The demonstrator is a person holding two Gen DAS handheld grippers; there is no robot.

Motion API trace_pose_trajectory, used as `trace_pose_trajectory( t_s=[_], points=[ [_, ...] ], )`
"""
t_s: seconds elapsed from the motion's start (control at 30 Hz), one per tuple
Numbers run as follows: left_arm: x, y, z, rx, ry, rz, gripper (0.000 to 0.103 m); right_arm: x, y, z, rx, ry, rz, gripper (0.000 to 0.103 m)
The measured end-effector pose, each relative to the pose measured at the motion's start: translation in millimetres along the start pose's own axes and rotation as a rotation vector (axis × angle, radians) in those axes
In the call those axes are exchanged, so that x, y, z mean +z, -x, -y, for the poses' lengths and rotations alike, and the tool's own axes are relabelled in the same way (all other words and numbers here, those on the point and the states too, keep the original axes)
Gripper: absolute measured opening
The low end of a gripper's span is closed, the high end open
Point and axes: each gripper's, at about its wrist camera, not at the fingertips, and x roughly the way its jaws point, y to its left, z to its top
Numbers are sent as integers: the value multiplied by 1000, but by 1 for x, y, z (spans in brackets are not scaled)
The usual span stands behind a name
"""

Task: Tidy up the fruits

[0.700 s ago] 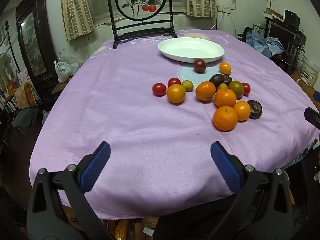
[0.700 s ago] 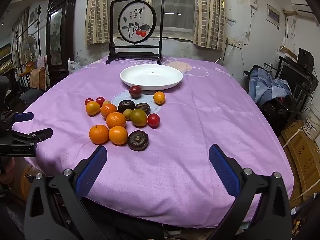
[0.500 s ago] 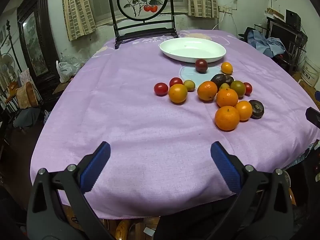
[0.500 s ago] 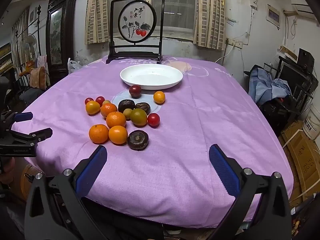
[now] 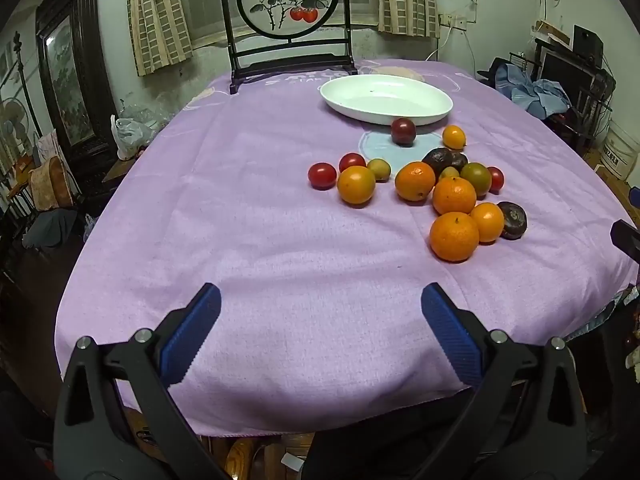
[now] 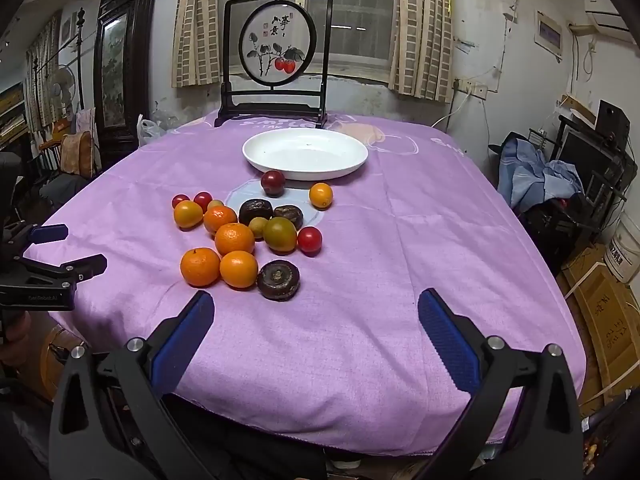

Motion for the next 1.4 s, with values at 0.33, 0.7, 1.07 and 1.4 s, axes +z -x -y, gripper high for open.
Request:
trace_pose_trajectory(
  t_s=[0.33,0.7,1.07,1.4],
  points=[
    [0,-1,0,0,1,-2,101,1,-1,-3,0,-3,-3,102],
    [-2,-2,-2,-2,4,-4,101,-1,-1,0,1,6,-4,102],
    [-4,-5,-3,-4,8,-10,101,-1,-2,0,0,8,-6,102],
    [-5,-6,-3,-6,10,-14,101,-3,-2,-2,1,14,-6,102]
  ],
)
